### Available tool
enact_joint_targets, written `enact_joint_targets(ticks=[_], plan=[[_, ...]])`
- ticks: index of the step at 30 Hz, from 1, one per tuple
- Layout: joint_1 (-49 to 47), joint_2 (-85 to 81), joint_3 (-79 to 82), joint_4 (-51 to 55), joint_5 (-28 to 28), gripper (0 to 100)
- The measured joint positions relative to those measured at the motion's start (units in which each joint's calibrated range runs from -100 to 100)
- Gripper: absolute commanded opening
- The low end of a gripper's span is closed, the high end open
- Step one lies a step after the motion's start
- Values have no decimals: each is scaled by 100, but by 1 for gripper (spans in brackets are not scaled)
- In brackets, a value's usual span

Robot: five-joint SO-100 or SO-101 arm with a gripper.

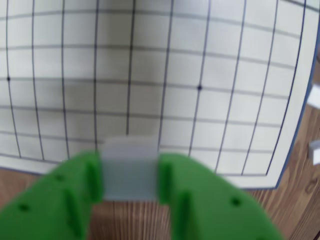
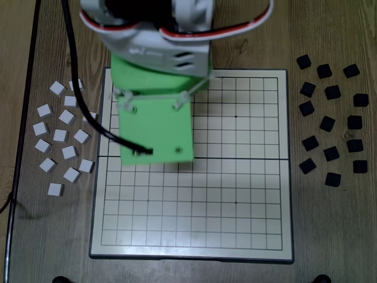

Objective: Grasp a White stone and put it on the board on position (0,0).

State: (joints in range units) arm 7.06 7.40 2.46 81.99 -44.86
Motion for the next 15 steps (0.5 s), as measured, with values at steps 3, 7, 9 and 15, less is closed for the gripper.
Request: enact_joint_targets(ticks=[3, 7, 9, 15], plan=[[-129, 164, -18, -111, -5, 6], [-313, 338, -18, -214, -127, 6], [-420, 420, -18, -278, -200, 6], [-604, 676, -18, -563, -303, 6]])
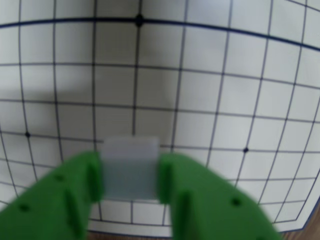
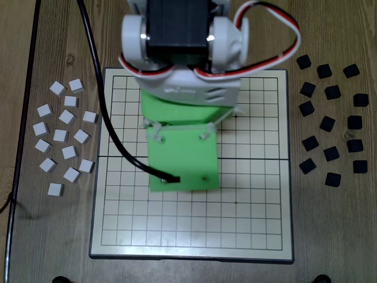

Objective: Grasp a White stone and put it on the board on position (0,0).

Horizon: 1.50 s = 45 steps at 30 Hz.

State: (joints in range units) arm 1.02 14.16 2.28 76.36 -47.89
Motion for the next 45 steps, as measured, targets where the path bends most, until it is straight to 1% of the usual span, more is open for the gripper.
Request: enact_joint_targets(ticks=[16, 33, 45], plan=[[-151, 767, -277, -484, -20, 6], [-313, 1205, -769, -508, -59, 6], [-313, 1242, -769, -508, -10, 6]])
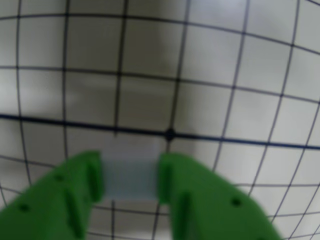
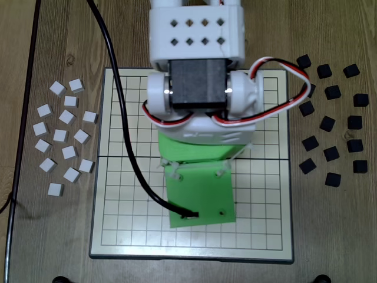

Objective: Grasp a White stone and put it on the board on position (0,0).

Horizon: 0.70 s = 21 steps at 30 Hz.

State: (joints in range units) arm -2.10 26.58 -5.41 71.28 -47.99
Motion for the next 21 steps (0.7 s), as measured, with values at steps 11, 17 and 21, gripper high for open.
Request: enact_joint_targets(ticks=[11, 17, 21], plan=[[216, 137, 0, -135, 103, 6], [205, 137, 0, -135, 103, 6], [205, 137, 0, -143, 103, 6]])
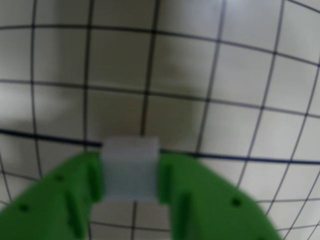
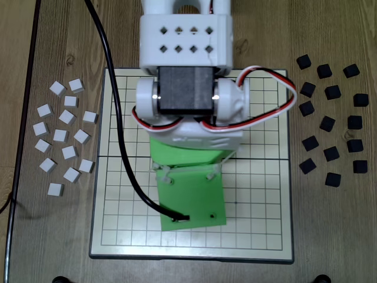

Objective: Grasp a White stone and put it on the board on position (0,0).

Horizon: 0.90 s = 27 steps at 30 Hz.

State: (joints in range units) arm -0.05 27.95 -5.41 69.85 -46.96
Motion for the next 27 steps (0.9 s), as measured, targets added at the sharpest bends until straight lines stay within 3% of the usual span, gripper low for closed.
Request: enact_joint_targets(ticks=[27], plan=[[22, -110, 527, -357, 0, 6]])
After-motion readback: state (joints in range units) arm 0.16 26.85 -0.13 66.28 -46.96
